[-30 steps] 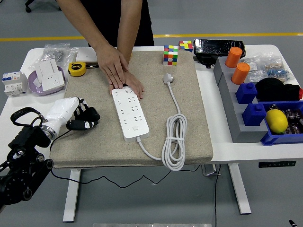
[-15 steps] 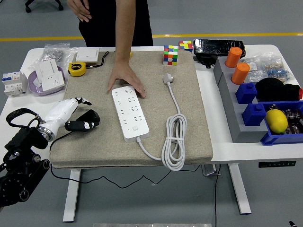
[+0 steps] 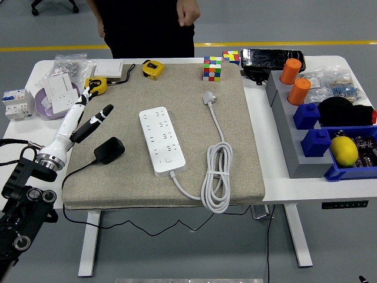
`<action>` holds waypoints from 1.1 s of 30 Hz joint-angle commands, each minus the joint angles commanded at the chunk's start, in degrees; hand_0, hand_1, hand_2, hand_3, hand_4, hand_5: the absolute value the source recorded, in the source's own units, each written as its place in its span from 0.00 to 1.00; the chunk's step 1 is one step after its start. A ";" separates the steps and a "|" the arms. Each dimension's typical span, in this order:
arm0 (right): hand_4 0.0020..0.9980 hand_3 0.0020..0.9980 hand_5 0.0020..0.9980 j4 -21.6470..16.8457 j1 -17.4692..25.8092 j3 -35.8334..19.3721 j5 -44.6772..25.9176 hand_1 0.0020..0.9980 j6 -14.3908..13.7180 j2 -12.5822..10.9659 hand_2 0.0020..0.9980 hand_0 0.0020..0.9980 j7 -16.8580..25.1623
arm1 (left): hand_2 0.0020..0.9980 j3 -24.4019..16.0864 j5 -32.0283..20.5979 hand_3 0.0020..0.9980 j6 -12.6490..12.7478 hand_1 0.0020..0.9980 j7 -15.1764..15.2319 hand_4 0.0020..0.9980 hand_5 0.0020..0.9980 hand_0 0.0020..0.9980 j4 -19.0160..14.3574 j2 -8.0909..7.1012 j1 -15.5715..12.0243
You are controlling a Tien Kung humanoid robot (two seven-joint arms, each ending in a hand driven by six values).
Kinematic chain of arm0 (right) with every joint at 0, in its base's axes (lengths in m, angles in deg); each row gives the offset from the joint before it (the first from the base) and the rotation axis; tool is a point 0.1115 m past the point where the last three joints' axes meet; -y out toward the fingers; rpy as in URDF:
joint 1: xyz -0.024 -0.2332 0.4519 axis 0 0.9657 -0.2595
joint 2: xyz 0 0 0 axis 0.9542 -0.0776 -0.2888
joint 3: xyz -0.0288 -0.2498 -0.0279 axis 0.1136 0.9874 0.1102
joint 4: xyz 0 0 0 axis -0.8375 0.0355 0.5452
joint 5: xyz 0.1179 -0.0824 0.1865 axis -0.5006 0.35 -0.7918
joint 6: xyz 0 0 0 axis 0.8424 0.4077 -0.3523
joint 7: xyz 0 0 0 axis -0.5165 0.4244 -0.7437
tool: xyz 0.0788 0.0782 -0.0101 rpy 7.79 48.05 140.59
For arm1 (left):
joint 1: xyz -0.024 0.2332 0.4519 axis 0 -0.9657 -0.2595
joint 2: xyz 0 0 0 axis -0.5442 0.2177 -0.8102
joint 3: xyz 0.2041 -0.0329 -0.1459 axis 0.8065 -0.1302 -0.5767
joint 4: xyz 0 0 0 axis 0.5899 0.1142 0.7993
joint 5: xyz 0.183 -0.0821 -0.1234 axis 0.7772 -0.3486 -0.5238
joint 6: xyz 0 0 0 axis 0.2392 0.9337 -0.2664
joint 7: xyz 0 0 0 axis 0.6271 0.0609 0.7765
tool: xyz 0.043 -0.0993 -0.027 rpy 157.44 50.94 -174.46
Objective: Pick up the plug,place it near the board,insert it into the board,press the button
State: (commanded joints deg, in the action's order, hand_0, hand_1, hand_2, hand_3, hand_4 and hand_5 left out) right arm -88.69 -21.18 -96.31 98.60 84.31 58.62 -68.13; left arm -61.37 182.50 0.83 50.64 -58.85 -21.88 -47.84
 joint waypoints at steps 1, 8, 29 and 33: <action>1.00 0.81 1.00 0.00 0.03 -0.03 0.02 0.78 0.00 0.07 0.77 0.85 0.02 | 0.98 -0.31 -2.61 0.97 -0.49 1.00 -0.45 1.00 1.00 0.95 -0.52 0.45 -0.57; 1.00 0.81 1.00 0.00 -0.16 0.11 -0.26 0.78 -0.02 0.42 0.77 0.85 0.08 | 0.92 -1.22 -19.37 0.92 -3.72 0.95 -1.74 1.00 1.00 0.96 -1.56 1.50 -2.40; 1.00 0.81 1.00 0.00 0.51 1.25 1.56 0.78 0.33 2.18 0.77 0.85 -0.11 | 0.81 -9.21 -36.31 0.78 -4.39 0.85 -3.03 1.00 1.00 0.81 -8.92 4.94 -9.36; 1.00 0.81 1.00 0.00 0.77 1.18 2.32 0.78 0.45 2.96 0.77 0.85 -0.08 | 0.76 -9.66 -31.93 0.75 -2.45 0.81 -4.27 1.00 0.96 0.77 -9.38 4.97 -10.01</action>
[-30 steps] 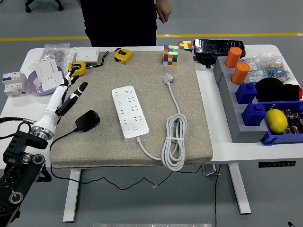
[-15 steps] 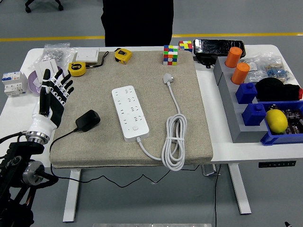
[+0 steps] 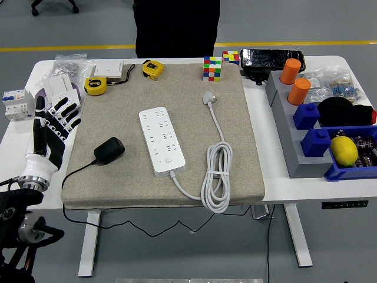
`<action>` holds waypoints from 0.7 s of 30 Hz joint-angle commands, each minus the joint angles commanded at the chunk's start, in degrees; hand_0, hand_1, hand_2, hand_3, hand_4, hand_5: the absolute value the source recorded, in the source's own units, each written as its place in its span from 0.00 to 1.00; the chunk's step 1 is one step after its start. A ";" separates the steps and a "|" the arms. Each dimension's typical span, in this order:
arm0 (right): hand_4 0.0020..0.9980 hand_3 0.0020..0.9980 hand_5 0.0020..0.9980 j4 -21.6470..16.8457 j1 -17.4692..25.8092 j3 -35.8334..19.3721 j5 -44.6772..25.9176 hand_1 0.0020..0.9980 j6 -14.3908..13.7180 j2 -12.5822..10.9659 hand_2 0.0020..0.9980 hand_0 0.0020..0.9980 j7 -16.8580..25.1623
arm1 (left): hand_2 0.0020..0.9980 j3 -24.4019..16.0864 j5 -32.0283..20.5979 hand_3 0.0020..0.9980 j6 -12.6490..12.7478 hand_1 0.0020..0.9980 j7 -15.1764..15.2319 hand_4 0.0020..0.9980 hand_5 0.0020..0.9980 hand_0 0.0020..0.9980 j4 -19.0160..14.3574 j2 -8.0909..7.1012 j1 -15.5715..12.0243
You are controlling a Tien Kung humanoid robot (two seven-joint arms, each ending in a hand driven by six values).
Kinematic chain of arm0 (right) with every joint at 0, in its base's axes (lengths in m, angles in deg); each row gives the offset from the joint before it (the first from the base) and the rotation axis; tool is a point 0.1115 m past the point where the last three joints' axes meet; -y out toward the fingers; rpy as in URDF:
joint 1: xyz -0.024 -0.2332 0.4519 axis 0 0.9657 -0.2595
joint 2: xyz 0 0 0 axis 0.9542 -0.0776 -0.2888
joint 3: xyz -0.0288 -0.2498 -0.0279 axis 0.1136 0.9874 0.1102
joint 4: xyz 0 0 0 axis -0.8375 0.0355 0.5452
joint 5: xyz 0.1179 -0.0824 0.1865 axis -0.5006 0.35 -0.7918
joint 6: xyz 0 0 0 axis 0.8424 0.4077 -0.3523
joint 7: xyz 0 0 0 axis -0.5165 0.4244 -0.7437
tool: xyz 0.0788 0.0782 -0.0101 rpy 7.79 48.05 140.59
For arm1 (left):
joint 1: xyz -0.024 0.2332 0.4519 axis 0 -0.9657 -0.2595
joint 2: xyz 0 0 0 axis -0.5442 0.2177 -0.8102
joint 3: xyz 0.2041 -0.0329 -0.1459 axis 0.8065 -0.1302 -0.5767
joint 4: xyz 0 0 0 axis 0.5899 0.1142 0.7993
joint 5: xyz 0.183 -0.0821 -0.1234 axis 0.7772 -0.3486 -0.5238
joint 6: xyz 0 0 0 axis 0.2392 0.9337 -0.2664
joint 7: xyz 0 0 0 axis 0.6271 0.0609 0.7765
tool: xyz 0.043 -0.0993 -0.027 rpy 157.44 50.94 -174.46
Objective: Pick up the plug,place it near the board,insert it into the board,press the button
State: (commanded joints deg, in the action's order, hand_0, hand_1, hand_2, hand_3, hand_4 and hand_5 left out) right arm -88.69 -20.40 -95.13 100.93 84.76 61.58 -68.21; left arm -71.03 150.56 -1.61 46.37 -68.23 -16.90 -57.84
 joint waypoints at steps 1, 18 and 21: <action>1.00 0.81 1.00 0.00 -0.01 -0.07 0.27 0.78 0.02 0.17 0.77 0.85 -0.04 | 0.76 0.00 0.57 0.75 0.37 0.81 -0.44 1.00 0.96 0.77 0.00 -0.07 -0.01; 1.00 0.80 0.65 0.00 -1.79 -7.49 14.27 0.85 0.34 1.91 0.81 0.97 -0.56 | 0.72 0.98 5.71 0.72 1.50 0.74 -1.83 0.92 0.82 0.72 0.86 -0.98 -0.19; 0.99 0.48 0.34 0.00 -1.84 -9.93 19.85 0.75 -0.34 1.91 0.64 1.00 -1.23 | 0.72 1.07 6.45 0.72 1.49 0.74 -1.96 0.91 0.81 0.72 1.10 -1.14 -0.53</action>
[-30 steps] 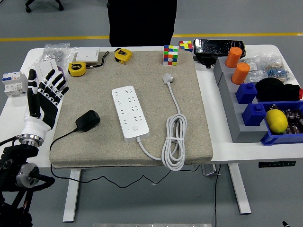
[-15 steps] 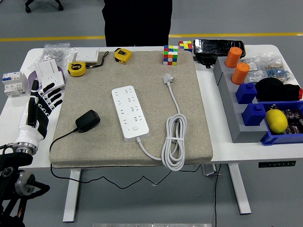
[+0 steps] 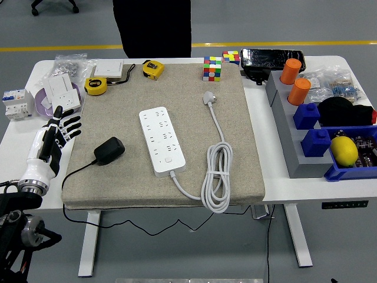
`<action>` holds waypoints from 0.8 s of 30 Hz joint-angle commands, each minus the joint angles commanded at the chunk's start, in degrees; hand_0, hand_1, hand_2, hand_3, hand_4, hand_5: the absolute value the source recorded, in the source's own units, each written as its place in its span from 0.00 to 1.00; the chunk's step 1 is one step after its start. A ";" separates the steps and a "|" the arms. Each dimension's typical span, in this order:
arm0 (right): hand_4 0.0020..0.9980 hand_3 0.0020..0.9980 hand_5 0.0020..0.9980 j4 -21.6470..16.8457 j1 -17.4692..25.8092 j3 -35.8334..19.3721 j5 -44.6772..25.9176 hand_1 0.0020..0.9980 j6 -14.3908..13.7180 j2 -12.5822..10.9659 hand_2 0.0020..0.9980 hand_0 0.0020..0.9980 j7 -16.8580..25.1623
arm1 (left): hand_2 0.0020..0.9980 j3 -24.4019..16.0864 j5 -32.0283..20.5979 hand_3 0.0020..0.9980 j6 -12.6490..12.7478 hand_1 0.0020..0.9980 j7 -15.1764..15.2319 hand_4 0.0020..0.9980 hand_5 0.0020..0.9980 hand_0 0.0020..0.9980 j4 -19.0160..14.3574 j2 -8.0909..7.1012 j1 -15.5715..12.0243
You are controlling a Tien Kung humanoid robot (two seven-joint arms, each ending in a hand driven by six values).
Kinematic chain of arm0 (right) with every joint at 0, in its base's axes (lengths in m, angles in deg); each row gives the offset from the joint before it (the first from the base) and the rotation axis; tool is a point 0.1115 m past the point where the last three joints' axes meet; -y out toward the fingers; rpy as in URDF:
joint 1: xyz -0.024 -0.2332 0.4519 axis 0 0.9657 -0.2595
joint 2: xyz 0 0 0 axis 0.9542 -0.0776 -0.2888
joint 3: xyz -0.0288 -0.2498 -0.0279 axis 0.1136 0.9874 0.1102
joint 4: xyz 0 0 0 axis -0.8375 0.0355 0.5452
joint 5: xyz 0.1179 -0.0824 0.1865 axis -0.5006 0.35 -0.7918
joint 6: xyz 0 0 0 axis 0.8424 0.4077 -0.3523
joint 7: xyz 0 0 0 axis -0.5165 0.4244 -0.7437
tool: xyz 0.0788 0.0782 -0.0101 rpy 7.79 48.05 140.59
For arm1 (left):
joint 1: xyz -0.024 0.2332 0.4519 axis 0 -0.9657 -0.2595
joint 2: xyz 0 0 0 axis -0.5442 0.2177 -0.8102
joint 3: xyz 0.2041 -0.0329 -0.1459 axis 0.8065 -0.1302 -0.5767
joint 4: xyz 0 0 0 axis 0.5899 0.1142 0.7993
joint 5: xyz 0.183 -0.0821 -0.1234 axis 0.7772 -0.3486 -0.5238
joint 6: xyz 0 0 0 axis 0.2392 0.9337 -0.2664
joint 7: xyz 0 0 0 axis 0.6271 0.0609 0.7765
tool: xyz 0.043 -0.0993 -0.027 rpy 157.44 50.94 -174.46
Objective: Pick up the plug,place it near the board,insert it into the board,press the button
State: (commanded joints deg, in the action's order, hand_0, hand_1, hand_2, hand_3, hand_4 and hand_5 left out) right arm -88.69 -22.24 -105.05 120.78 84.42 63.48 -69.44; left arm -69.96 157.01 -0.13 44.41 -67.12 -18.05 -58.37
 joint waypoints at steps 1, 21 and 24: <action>0.99 0.48 0.34 0.00 0.19 0.36 0.92 0.75 -0.74 -0.03 0.64 1.00 0.02 | 0.72 -0.02 0.44 0.72 0.02 0.74 -0.07 0.91 0.81 0.72 0.06 -0.04 -0.07; 0.49 0.18 0.21 0.00 1.37 8.78 0.35 0.34 -7.92 0.96 0.25 0.59 -0.68 | 0.48 -0.01 4.47 0.46 1.55 0.59 -0.55 0.86 0.51 0.64 0.40 -0.39 -0.44; 0.49 0.18 0.21 0.00 1.24 8.78 0.73 0.34 -6.95 1.09 0.25 0.59 -0.95 | 0.48 0.17 4.30 0.46 1.40 0.59 -0.66 0.86 0.51 0.64 0.48 -0.45 -0.48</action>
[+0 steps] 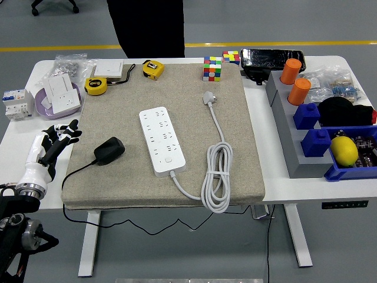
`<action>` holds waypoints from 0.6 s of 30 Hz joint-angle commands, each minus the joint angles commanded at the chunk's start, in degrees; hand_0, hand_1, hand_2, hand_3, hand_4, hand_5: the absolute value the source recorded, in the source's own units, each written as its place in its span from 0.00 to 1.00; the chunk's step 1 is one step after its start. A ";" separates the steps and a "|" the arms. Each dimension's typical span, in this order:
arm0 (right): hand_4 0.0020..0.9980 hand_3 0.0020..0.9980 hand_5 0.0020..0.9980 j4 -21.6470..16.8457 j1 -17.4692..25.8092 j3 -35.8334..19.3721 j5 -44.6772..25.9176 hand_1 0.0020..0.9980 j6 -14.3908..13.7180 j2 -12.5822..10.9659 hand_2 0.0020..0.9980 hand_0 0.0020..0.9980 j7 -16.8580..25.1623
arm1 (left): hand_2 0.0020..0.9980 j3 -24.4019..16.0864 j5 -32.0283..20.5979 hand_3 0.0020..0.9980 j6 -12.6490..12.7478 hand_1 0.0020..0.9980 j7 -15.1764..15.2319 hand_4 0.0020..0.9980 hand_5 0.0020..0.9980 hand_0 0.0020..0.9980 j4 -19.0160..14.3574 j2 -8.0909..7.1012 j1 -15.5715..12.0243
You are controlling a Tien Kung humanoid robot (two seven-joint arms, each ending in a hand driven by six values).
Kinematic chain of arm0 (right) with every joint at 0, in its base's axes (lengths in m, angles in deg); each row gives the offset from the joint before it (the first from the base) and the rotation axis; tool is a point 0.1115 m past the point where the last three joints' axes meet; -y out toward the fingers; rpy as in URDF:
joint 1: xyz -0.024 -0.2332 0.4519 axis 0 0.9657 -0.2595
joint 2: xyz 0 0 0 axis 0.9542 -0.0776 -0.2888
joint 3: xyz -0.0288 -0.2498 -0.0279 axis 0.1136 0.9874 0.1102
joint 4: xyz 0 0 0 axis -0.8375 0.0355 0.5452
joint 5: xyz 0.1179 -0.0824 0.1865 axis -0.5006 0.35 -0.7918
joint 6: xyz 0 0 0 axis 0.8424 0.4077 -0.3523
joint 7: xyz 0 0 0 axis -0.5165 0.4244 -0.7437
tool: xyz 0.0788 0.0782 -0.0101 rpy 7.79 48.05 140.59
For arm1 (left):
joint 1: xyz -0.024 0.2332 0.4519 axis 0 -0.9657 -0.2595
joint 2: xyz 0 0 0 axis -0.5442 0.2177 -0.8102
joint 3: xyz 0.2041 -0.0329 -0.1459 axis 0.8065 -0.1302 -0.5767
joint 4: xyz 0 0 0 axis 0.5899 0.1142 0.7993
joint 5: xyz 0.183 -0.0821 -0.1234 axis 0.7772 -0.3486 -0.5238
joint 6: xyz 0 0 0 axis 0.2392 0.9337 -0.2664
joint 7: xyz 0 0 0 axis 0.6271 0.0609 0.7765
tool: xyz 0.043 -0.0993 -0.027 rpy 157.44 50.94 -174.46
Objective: Pick up the plug,place it near the board,insert it into the board,press the button
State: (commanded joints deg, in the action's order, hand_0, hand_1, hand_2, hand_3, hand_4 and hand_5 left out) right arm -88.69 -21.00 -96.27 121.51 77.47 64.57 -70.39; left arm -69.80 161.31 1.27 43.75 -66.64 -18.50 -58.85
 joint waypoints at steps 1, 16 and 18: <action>0.43 0.19 0.21 0.00 -0.04 -0.09 0.14 0.34 0.20 0.02 0.25 0.60 -0.08 | 0.49 0.00 0.00 0.49 -0.02 0.59 -0.01 0.86 0.51 0.64 0.02 0.01 0.04; 0.34 0.17 0.14 0.00 -0.11 -0.71 1.53 0.38 2.15 0.07 0.28 0.62 -0.24 | 0.50 0.15 0.04 0.50 -0.12 0.59 -0.08 0.87 0.54 0.64 -0.11 0.05 0.03; 0.34 0.17 0.14 0.00 -0.09 -0.72 1.50 0.38 2.15 0.07 0.28 0.62 -0.28 | 0.50 0.22 0.05 0.50 -0.13 0.59 -0.10 0.87 0.54 0.64 -0.13 0.04 -0.05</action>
State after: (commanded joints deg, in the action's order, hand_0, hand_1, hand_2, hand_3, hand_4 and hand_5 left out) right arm -88.69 -21.09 -96.99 123.00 79.63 64.64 -70.67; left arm -69.58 161.36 1.14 43.65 -66.76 -18.46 -58.89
